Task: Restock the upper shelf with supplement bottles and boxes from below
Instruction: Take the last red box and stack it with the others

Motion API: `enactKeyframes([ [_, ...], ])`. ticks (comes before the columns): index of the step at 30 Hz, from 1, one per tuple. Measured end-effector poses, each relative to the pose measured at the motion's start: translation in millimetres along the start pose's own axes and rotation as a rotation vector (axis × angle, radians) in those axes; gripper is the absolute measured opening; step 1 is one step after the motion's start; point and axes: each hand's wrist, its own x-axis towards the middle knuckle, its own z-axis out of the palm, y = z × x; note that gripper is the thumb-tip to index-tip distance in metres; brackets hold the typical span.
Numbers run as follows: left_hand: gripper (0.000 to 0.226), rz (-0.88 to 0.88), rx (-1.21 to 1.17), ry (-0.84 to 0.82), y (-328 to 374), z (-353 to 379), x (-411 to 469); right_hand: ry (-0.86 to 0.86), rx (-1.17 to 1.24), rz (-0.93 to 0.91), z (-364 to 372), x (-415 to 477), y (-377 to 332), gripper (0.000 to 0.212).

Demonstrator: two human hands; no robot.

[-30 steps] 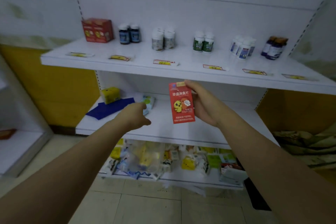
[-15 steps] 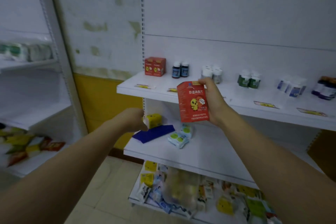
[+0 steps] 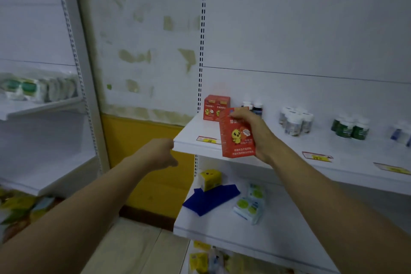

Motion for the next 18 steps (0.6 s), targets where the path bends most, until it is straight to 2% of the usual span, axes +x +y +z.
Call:
enactKeyframes([
  [2, 0.047, 0.003, -0.005, -0.001, -6, 0, 26, 0.015, -0.054, 0.024, 2, 27, 5, 0.057],
  [5, 0.046, 0.020, -0.008, 0.014, -15, -1, 70, 0.033, -0.119, 0.022, 3, 71, 11, 0.056],
  [8, 0.056, 0.024, -0.001, 0.025, -22, -2, 113, 0.000, -0.113, -0.010, 1, 119, 18, 0.053],
  [11, 0.060, 0.017, -0.009, 0.023, -27, -12, 158, -0.017, -0.204, 0.008, -4, 164, 25, 0.053],
  [18, 0.054, 0.043, -0.036, 0.028, -26, -26, 252, 0.104, -0.202, -0.036, -19, 251, 38, 0.065],
])
